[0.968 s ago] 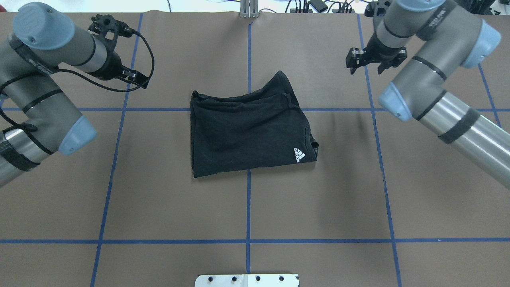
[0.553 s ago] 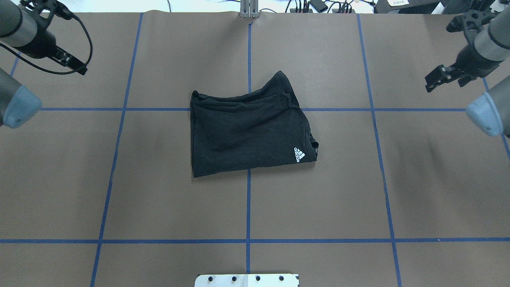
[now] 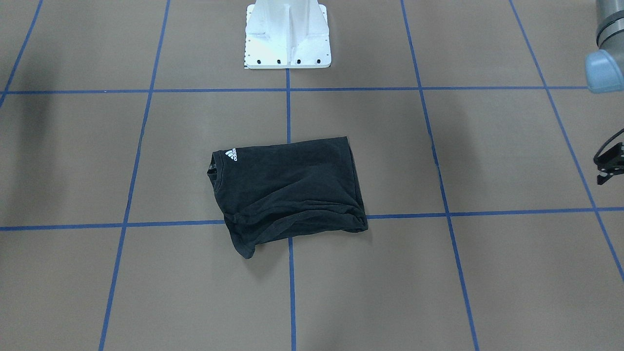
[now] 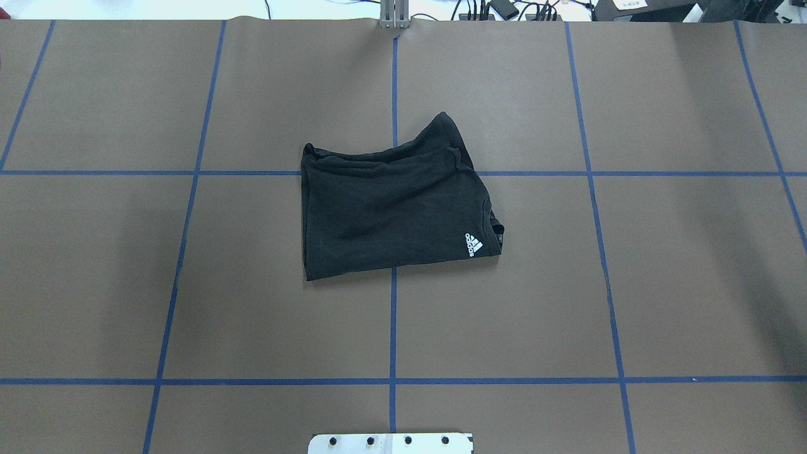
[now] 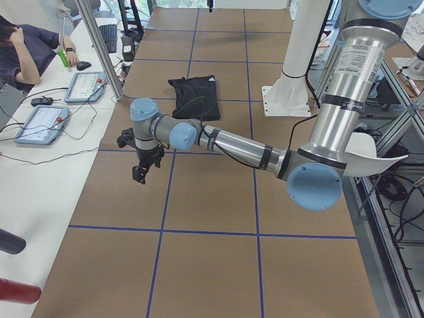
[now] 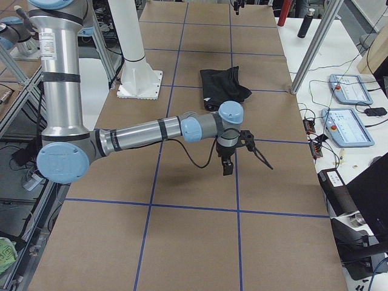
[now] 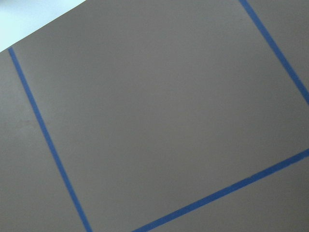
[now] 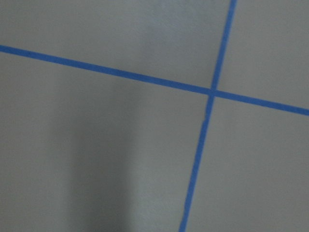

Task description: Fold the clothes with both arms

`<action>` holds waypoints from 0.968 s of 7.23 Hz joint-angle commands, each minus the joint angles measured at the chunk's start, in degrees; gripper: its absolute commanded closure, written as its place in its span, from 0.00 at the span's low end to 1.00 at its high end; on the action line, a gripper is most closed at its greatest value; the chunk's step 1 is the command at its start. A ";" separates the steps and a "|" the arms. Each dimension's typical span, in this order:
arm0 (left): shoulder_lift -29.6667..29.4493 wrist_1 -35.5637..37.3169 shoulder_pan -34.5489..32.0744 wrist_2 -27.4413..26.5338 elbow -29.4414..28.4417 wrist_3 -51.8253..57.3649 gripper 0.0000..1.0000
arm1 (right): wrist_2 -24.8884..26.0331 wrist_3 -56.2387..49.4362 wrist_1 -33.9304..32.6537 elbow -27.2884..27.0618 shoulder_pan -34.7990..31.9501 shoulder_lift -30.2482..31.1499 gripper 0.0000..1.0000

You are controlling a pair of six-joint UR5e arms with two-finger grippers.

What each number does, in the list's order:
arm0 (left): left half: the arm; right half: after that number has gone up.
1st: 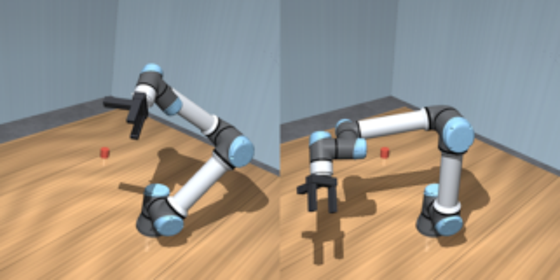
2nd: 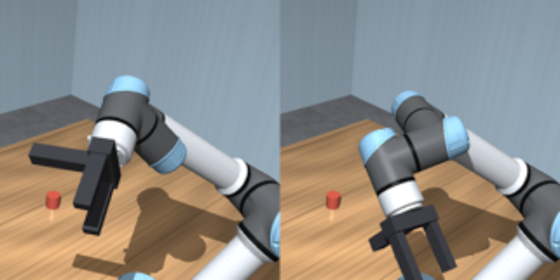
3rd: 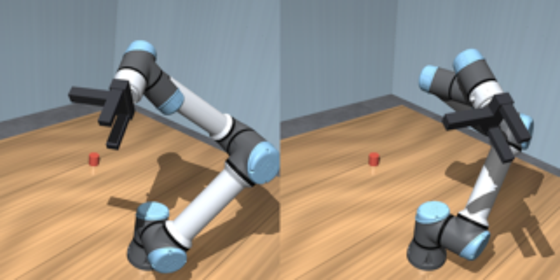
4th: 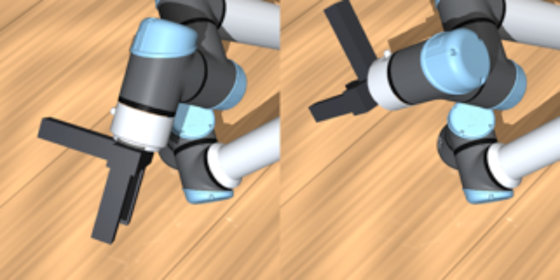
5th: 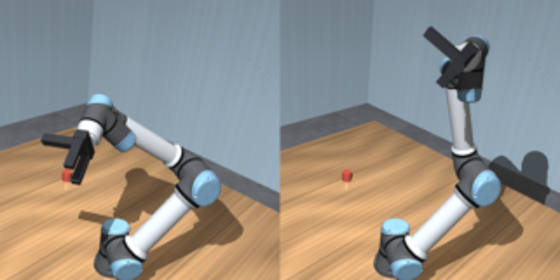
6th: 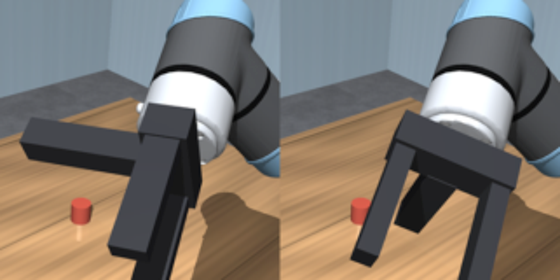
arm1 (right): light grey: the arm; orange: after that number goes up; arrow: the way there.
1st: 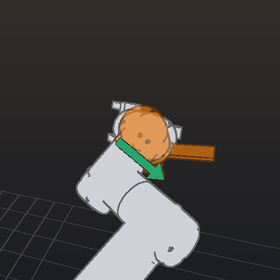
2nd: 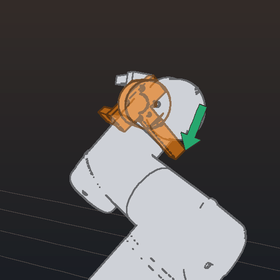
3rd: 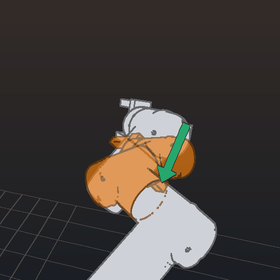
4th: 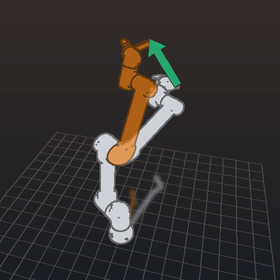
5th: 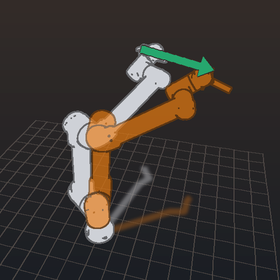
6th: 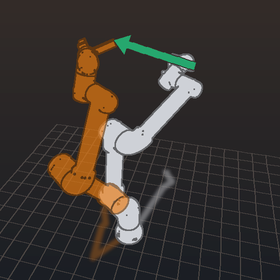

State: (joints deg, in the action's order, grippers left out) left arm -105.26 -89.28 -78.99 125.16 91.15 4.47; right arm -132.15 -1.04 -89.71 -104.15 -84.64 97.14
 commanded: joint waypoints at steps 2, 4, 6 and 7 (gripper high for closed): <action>1.97 8.50 -7.75 0.61 0.35 7.53 0.00 | -0.74 -1.95 -2.31 -4.38 -6.41 8.23 0.01; 5.92 7.54 -8.29 6.30 0.43 7.65 0.00 | -0.74 -1.07 -2.05 -4.48 -6.24 7.80 0.00; 11.27 7.45 -8.29 8.94 3.40 7.48 0.00 | -0.74 2.26 -1.61 -4.48 -5.54 7.28 0.00; 13.74 7.45 -8.29 9.83 5.77 7.30 0.00 | -0.74 2.27 -1.69 -4.39 -5.18 7.01 0.00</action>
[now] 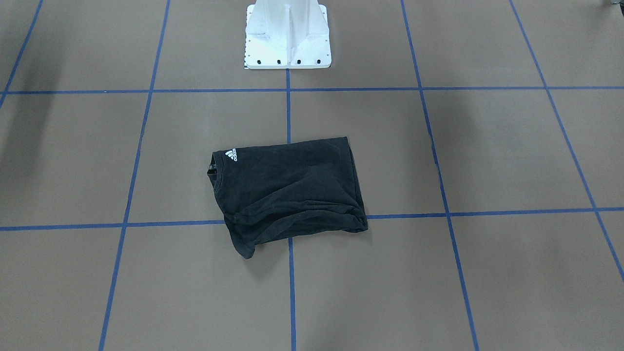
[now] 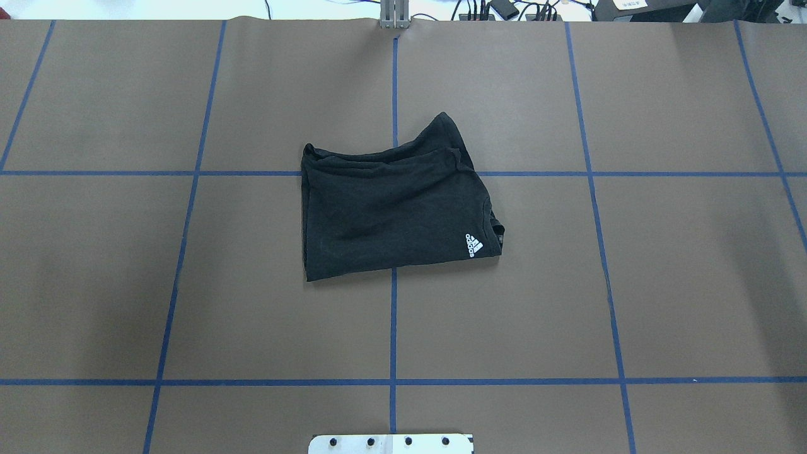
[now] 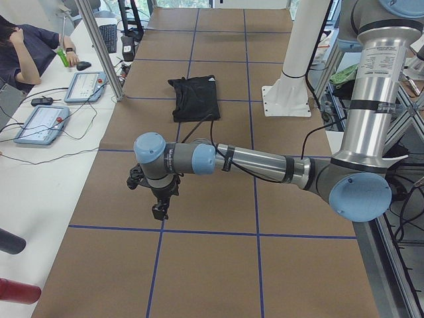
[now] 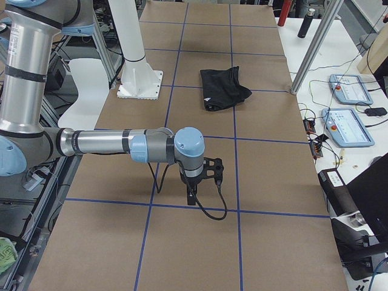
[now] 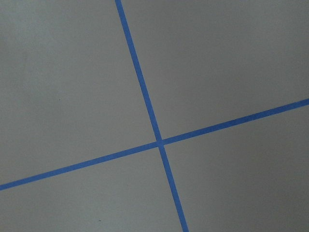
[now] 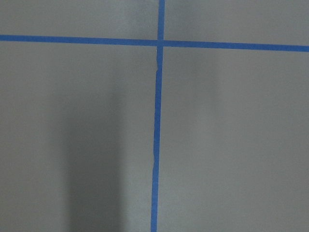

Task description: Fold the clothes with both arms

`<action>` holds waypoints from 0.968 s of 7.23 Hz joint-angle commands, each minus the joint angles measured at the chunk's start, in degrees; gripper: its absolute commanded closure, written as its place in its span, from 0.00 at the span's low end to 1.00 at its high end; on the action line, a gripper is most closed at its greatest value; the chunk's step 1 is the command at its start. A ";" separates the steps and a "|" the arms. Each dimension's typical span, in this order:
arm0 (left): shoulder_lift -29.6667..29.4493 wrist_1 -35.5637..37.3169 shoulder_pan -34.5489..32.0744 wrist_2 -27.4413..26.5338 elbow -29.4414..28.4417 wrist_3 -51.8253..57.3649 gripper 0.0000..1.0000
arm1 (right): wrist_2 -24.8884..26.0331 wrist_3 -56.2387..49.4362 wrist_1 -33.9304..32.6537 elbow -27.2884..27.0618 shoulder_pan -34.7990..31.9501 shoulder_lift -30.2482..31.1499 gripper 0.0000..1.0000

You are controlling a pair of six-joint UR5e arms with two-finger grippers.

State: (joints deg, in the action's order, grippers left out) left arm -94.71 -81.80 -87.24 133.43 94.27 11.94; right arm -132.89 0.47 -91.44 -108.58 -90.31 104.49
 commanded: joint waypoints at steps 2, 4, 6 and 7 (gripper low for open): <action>3.48 0.67 0.22 1.49 3.99 -0.33 0.00 | 0.00 0.76 0.12 0.03 0.58 -0.35 0.00; 3.30 0.68 0.40 1.31 4.16 -0.42 0.00 | 0.00 0.76 0.12 0.03 0.58 -0.43 0.00; 4.43 -0.02 -0.38 0.70 2.33 0.97 0.00 | 0.00 0.68 0.21 0.03 0.58 -0.34 0.00; 7.84 -0.11 -3.44 0.61 2.58 4.64 0.00 | 0.00 0.68 0.21 0.03 0.66 -0.43 0.00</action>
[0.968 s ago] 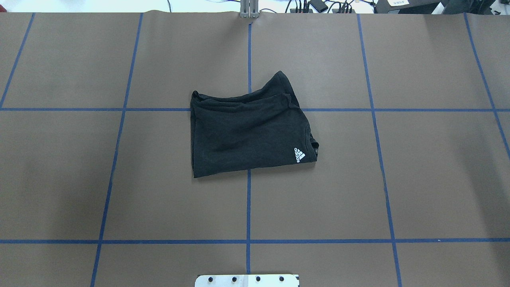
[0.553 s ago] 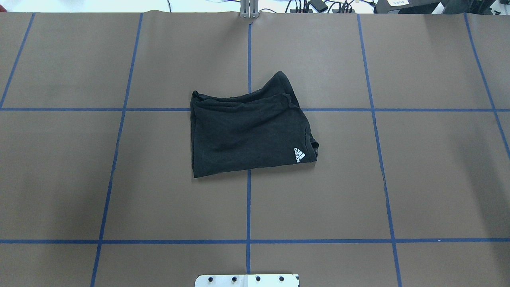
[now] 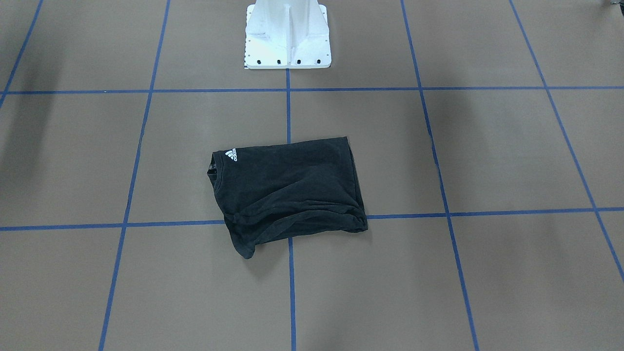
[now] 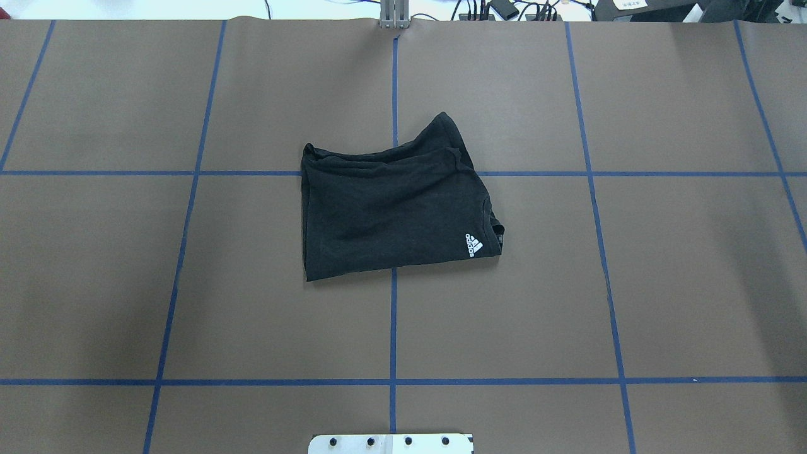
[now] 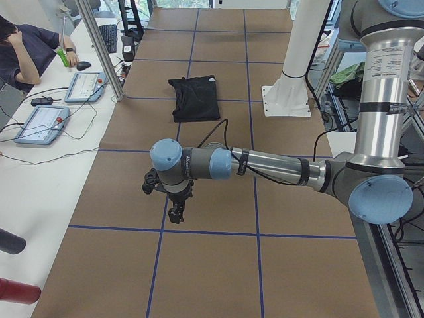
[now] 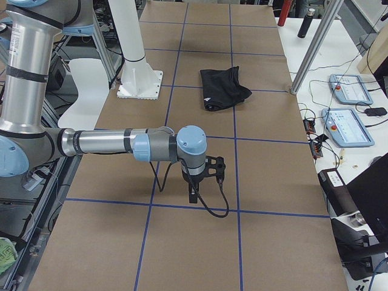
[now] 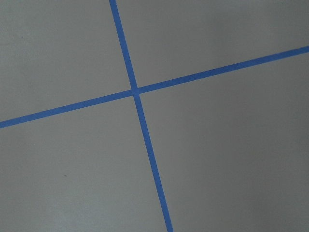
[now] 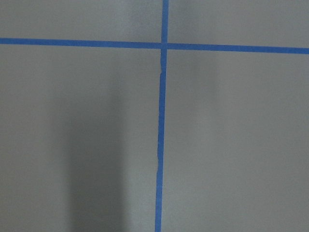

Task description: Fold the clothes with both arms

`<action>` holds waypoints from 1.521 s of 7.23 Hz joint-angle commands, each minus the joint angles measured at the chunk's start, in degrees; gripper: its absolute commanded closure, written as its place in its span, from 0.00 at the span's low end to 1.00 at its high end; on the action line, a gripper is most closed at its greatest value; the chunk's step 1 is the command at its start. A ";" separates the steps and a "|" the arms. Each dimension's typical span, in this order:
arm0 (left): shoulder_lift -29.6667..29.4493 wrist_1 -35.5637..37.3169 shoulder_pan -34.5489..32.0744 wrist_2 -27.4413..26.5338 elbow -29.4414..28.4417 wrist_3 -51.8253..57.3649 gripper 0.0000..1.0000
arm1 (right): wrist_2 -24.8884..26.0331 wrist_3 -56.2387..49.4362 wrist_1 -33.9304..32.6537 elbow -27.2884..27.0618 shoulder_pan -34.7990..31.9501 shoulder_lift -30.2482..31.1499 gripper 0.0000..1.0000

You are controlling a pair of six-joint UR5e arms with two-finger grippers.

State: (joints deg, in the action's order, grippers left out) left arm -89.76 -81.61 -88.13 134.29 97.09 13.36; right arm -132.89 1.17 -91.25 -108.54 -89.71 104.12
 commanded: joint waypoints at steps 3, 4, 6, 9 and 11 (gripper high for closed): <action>4.94 -0.22 -8.64 -0.87 2.12 8.00 0.00 | 0.00 0.06 0.10 -0.18 0.06 -0.06 0.00; 4.33 -0.30 -8.55 -1.66 1.71 8.08 0.00 | -0.09 0.06 0.89 -0.09 -0.02 -0.06 0.00; 4.59 -0.31 -8.55 -1.84 1.79 8.00 0.00 | -0.09 0.06 0.89 -0.09 0.06 -0.06 0.00; 4.68 -0.31 -8.55 -1.84 2.23 8.00 0.00 | -0.09 -0.03 0.98 -0.09 -0.02 0.11 0.00; 4.85 -0.22 -8.55 -1.84 2.40 8.00 0.00 | -0.09 -0.03 1.25 -0.09 -0.02 0.20 0.00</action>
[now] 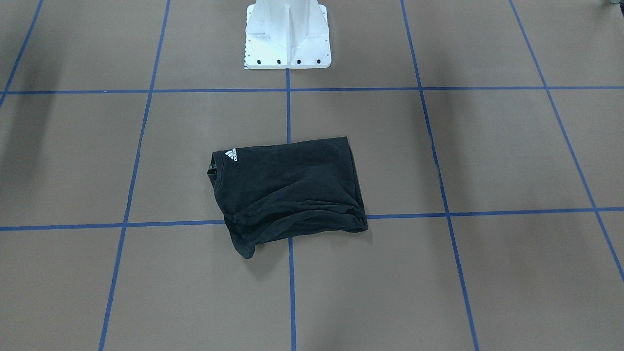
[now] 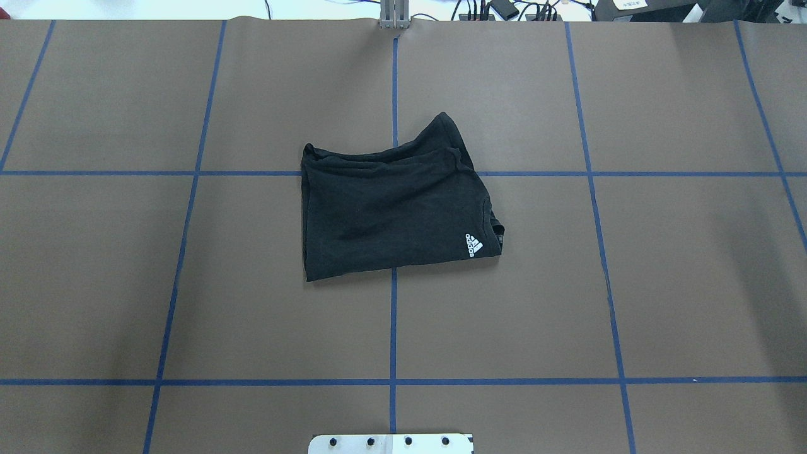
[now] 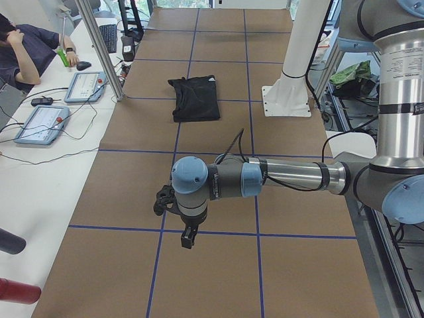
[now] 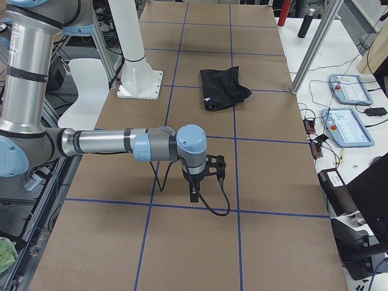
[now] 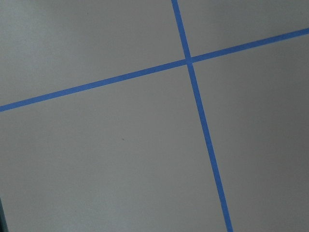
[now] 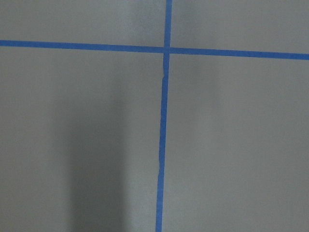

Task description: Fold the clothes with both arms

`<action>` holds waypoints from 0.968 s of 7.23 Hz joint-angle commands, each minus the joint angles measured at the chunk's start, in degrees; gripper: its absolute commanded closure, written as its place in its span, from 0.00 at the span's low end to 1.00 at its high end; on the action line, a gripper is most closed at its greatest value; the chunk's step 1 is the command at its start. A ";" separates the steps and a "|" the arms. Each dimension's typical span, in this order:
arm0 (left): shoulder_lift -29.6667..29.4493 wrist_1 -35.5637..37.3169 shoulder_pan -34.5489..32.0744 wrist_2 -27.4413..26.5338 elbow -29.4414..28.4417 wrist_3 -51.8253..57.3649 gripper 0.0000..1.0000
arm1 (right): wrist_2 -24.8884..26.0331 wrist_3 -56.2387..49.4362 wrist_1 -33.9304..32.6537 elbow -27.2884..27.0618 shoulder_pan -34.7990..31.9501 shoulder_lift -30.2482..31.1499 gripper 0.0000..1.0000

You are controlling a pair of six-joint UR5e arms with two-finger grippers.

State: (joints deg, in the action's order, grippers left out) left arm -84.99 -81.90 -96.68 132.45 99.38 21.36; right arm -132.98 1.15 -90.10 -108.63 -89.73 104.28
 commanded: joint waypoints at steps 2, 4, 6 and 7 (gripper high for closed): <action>0.09 0.07 0.00 0.00 0.03 0.00 0.00 | -1.92 -0.01 0.10 0.00 0.00 0.22 0.00; 0.18 0.07 0.00 0.00 0.03 0.00 0.00 | -2.02 -0.01 0.10 0.00 0.00 0.23 0.00; 0.18 0.16 0.00 0.00 0.03 -0.09 0.00 | -2.02 -0.01 0.10 0.00 0.00 0.40 0.00; 0.18 0.16 0.00 0.00 0.03 -0.09 0.00 | -2.02 -0.01 0.10 0.00 0.00 0.58 0.00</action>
State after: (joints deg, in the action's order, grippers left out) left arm -84.82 -81.75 -96.68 132.45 99.41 21.30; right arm -134.99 1.14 -90.00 -108.64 -89.73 104.70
